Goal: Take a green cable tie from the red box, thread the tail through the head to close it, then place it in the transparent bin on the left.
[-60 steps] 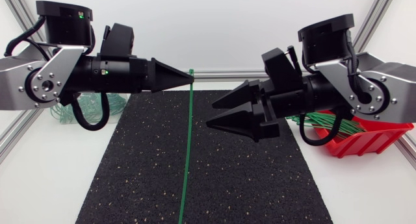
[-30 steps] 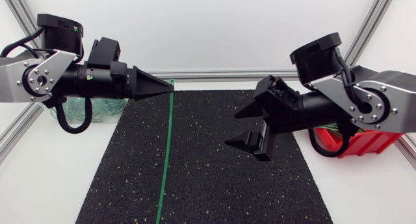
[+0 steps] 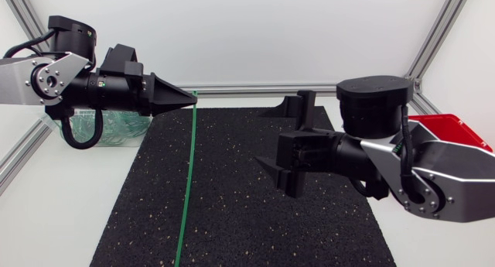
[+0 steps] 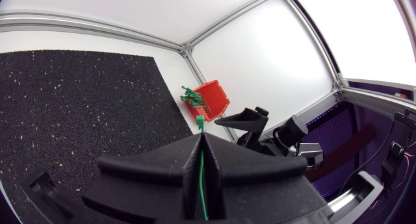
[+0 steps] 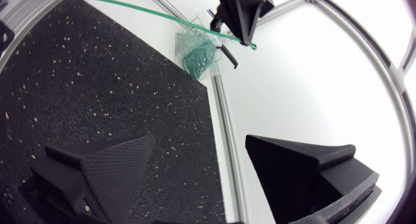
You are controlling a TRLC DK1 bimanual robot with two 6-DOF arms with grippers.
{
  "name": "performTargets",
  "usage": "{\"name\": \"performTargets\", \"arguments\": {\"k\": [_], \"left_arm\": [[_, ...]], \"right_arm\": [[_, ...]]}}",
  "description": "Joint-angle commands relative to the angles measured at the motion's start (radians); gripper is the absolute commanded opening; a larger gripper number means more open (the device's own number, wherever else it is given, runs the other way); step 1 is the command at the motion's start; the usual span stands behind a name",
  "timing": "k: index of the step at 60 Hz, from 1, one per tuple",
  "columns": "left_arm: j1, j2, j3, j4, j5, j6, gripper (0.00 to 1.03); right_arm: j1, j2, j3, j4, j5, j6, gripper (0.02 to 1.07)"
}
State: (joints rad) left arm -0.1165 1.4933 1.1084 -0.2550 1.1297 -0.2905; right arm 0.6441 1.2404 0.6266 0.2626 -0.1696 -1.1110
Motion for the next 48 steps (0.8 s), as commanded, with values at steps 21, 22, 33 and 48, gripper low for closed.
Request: {"name": "performTargets", "arguments": {"k": [21,22,33,48], "left_arm": [[0.008,0.053,0.056,-0.050,0.033,0.011,0.04],[0.006,0.055,0.056,-0.050,0.035,0.011,0.04],[-0.015,0.078,0.059,-0.055,0.036,0.011,0.04],[-0.022,0.091,0.068,-0.064,0.039,0.011,0.04]], "right_arm": [[0.123,0.044,-0.113,0.279,-0.093,-0.596,1.04],[0.134,0.044,-0.114,0.280,-0.093,-0.605,1.04],[0.258,0.065,-0.157,0.352,-0.087,-0.668,1.04],[0.391,0.097,-0.215,0.435,-0.099,-0.711,1.03]]}}
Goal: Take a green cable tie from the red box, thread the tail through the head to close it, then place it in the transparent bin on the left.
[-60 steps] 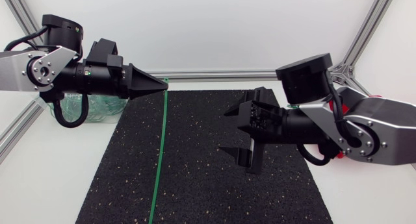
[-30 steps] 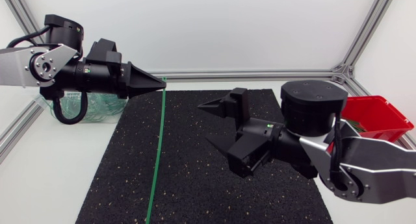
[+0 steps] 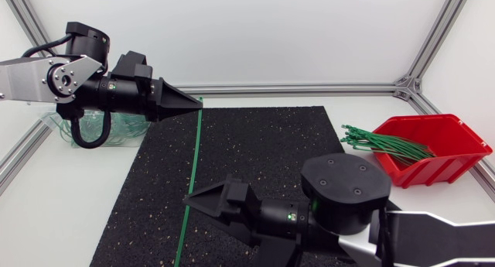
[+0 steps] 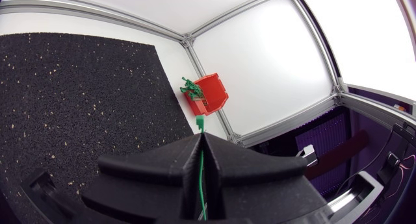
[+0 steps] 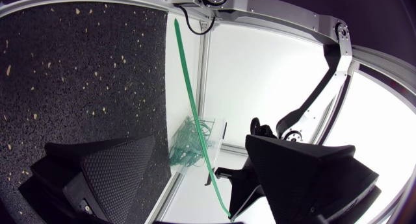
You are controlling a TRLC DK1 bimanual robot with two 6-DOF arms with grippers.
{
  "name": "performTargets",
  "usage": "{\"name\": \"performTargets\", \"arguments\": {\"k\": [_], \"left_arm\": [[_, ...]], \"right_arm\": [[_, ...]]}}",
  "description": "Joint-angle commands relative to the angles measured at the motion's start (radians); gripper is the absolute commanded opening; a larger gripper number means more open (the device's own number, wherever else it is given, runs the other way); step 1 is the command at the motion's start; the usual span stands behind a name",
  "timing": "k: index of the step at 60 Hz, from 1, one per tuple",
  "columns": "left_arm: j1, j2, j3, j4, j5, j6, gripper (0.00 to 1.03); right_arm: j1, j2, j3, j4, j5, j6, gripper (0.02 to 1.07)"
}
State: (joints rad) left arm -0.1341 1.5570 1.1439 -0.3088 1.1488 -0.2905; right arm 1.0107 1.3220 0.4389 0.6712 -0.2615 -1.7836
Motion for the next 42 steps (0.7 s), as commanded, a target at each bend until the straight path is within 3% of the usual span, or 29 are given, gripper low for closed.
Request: {"name": "performTargets", "arguments": {"k": [1,22,29,35,39,42], "left_arm": [[-0.004,0.029,0.033,-0.010,0.020,0.011,0.04],[-0.009,0.052,0.034,-0.009,0.029,0.013,0.04],[-0.015,0.055,0.034,-0.010,0.034,0.014,0.04],[-0.015,0.055,0.034,-0.010,0.035,0.014,0.04],[-0.015,0.055,0.034,-0.010,0.037,0.014,0.04],[-0.015,0.055,0.034,-0.010,0.038,0.014,0.04]], "right_arm": [[0.028,0.016,-0.028,0.030,-0.010,-0.039,1.03],[0.101,0.074,-0.048,0.084,-0.010,-0.031,1.01],[0.112,0.086,-0.048,0.094,-0.024,-0.037,0.84],[0.124,0.103,-0.039,0.099,-0.021,-0.036,0.80],[0.126,0.117,-0.034,0.103,-0.021,-0.034,0.65],[0.129,0.125,-0.032,0.110,-0.019,-0.033,0.64]]}}
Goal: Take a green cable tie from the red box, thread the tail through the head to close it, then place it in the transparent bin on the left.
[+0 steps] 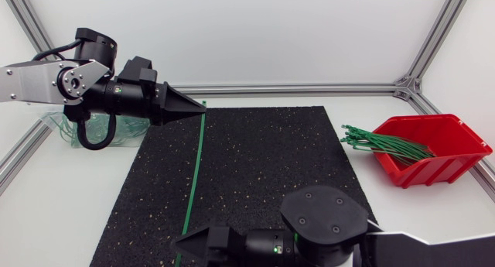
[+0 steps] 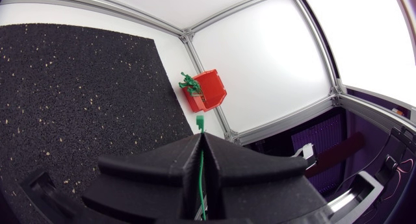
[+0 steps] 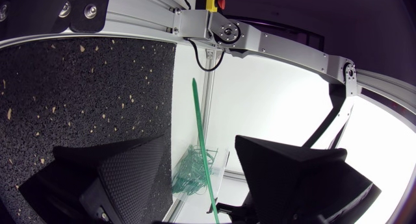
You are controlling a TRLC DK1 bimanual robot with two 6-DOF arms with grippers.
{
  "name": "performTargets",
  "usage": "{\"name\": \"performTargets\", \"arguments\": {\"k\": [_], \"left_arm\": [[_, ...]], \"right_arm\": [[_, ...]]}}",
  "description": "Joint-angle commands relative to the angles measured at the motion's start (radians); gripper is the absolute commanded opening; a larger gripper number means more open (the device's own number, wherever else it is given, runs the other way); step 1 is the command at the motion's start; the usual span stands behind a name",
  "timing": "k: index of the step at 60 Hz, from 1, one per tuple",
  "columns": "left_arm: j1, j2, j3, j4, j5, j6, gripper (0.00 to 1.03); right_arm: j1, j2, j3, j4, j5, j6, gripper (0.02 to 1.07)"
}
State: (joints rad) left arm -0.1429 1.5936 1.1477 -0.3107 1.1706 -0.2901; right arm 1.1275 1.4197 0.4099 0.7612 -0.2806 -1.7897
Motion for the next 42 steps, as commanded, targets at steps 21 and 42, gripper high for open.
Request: {"name": "performTargets", "arguments": {"k": [21,42], "left_arm": [[-0.007,0.023,0.021,-0.008,0.029,0.020,0.04],[-0.015,0.019,0.009,-0.008,0.034,0.022,0.04]], "right_arm": [[0.032,0.048,0.003,0.030,0.050,-0.020,0.22],[0.029,0.065,0.027,0.032,0.075,-0.020,0.19]]}}
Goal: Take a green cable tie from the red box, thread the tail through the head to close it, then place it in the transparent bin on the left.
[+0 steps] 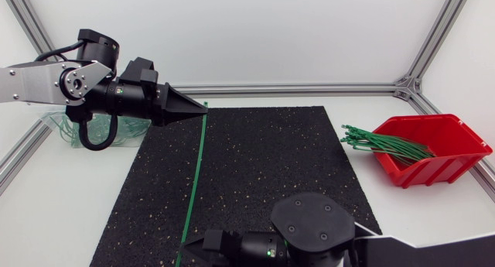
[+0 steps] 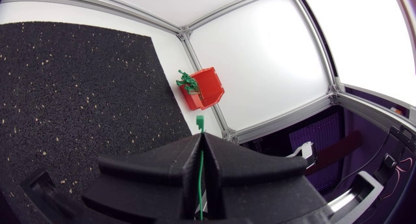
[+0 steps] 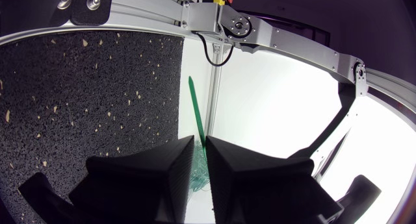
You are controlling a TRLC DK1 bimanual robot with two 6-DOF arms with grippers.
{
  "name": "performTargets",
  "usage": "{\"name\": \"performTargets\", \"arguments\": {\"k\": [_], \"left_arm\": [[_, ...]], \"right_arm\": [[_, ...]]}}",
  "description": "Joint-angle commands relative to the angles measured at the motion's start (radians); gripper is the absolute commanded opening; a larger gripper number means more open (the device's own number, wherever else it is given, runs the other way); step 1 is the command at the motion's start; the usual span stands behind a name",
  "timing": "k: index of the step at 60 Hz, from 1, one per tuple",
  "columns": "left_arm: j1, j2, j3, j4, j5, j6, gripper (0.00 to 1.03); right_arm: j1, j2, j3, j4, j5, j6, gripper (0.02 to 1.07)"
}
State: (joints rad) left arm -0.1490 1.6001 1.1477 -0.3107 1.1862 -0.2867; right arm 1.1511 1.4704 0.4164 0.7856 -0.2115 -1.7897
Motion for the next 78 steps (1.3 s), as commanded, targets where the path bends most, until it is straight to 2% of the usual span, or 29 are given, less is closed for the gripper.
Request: {"name": "performTargets", "arguments": {"k": [1,20,25,38,57,69,74,78], "left_arm": [[-0.012,0.012,0.007,-0.008,0.018,0.018,0.04],[-0.011,0.004,0.000,-0.008,0.021,0.018,0.04],[-0.011,0.001,0.000,-0.008,0.023,0.018,0.04],[-0.006,-0.019,-0.016,-0.008,0.023,0.035,0.04],[-0.003,-0.111,-0.075,-0.001,0.023,0.066,0.04],[-0.011,-0.239,-0.154,0.016,0.024,0.096,0.04],[-0.018,-0.308,-0.190,0.033,0.023,0.092,0.04],[-0.032,-0.358,-0.224,0.048,0.018,0.084,0.04]], "right_arm": [[0.007,0.016,0.022,0.009,0.006,-0.020,0.19],[0.007,0.021,0.033,0.021,0.015,-0.023,0.19],[0.007,0.024,0.027,0.021,0.017,-0.027,0.08],[0.001,0.004,0.001,0.033,0.014,0.000,0.08],[-0.007,-0.073,-0.010,0.017,-0.005,0.455,0.08],[-0.031,-0.128,-0.011,-0.016,-0.057,0.739,0.08],[-0.056,-0.157,0.001,-0.071,-0.111,0.860,0.08],[-0.085,-0.197,0.033,-0.175,-0.167,0.972,0.08]]}}
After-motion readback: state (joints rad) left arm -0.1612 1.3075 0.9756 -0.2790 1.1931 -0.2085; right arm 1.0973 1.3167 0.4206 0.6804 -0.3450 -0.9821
